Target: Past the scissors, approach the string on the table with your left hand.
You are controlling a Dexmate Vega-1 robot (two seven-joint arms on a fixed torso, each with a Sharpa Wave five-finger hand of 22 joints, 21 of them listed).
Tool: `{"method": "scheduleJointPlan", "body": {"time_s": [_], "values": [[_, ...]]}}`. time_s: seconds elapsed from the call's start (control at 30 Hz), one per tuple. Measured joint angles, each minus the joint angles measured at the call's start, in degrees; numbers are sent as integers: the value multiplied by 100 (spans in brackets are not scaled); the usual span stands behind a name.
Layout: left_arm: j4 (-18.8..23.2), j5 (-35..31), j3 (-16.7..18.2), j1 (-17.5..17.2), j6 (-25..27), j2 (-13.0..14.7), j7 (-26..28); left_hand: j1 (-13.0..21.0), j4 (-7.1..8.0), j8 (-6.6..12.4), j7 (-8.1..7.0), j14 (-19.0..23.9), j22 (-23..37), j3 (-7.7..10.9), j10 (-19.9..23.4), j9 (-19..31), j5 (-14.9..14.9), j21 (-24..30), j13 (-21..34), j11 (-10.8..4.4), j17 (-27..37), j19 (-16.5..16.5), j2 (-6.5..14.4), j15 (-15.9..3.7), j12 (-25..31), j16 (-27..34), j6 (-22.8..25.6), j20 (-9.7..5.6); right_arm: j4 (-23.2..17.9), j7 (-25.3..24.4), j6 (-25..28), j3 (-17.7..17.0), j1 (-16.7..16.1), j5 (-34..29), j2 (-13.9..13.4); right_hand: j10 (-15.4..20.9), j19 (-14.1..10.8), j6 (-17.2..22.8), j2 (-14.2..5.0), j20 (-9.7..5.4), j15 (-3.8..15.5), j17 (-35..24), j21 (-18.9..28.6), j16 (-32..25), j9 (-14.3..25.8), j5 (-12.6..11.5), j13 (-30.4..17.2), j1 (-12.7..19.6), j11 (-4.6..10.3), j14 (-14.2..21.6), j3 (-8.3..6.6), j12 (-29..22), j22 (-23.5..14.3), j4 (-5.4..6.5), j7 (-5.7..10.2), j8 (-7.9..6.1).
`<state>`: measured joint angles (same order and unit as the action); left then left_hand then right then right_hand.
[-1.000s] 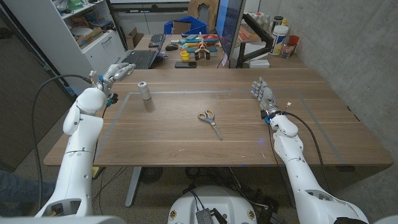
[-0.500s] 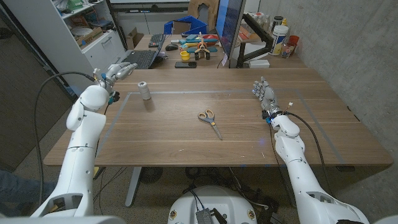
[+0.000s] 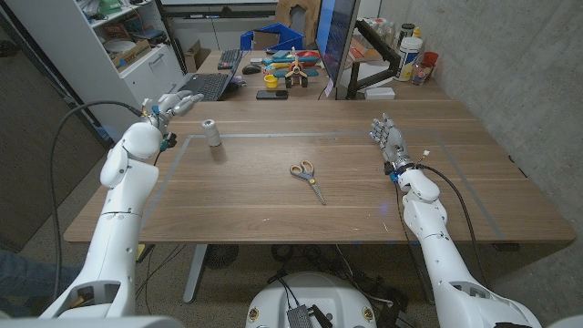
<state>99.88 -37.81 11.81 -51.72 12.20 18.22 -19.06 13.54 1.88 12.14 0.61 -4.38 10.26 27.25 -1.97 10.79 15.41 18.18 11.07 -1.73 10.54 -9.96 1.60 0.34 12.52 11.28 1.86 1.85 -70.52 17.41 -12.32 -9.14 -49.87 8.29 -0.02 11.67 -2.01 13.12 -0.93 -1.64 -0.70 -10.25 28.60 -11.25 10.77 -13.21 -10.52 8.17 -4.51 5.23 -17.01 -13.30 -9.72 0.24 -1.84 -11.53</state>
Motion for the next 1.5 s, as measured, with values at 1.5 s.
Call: {"method": "scheduleJointPlan", "body": {"time_s": [1.5], "values": [[-500,-699,-543,466,69,348,133,121,-70,44,-62,92,-1,24,174,0,0,-61,-1,-53,-2,1,14,-36,24,0,205,-1,-7,-153,-119,88,-11,-112,-16,21,-51,20,0,11,-32,0,-110,0,0,0,0,0,21,31,40,0,0,-40,21,0]]}}
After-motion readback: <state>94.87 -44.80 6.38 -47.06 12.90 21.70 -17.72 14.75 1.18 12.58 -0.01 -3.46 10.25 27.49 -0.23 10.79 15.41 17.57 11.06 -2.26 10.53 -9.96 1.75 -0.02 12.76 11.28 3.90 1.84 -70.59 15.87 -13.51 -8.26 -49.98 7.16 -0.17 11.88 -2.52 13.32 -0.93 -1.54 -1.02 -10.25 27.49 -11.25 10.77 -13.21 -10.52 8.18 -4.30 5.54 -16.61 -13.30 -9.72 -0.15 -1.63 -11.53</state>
